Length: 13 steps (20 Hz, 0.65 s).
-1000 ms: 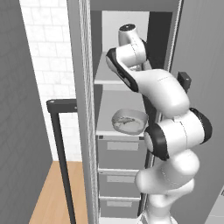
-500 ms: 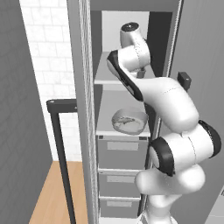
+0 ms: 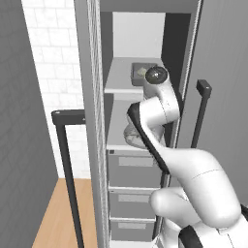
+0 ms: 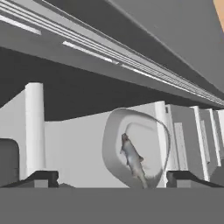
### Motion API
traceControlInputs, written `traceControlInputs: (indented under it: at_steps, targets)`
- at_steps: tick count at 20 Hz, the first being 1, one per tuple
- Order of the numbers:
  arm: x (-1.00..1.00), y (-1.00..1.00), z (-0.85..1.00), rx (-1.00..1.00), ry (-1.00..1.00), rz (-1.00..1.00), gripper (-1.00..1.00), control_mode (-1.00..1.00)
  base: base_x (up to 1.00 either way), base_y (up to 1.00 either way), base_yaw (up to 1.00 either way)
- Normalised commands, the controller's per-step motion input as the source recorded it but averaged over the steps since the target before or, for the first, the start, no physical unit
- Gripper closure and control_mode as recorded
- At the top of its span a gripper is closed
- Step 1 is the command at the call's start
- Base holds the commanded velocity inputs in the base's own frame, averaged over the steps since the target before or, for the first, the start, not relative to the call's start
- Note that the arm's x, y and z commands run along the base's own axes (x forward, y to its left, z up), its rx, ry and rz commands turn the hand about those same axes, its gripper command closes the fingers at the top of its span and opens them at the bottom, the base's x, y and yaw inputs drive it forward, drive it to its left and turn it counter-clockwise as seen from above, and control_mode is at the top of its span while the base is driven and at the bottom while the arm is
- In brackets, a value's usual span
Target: Take the meat container that has the fish and place it on the second highest rack of the freezer. Then take the vegetable container that has the garlics and place it on the highest rack of the freezer.
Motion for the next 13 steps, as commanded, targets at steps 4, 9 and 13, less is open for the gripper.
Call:
traceControlInputs:
  at_steps: [4,9,13]
  targets:
    - [-1.0,0.0,-1.0,-0.18,0.0,0.0,-1.0,-1.0,0.0,0.0,0.0]
    - [-1.0,0.0,-1.0,-0.29,0.0,0.0,-1.0,-1.0,0.0,0.0,0.0]
    - [-1.0,-0.08,-1.0,-0.23,0.02,0.0,-1.0,-1.0,0.0,0.0,0.0]
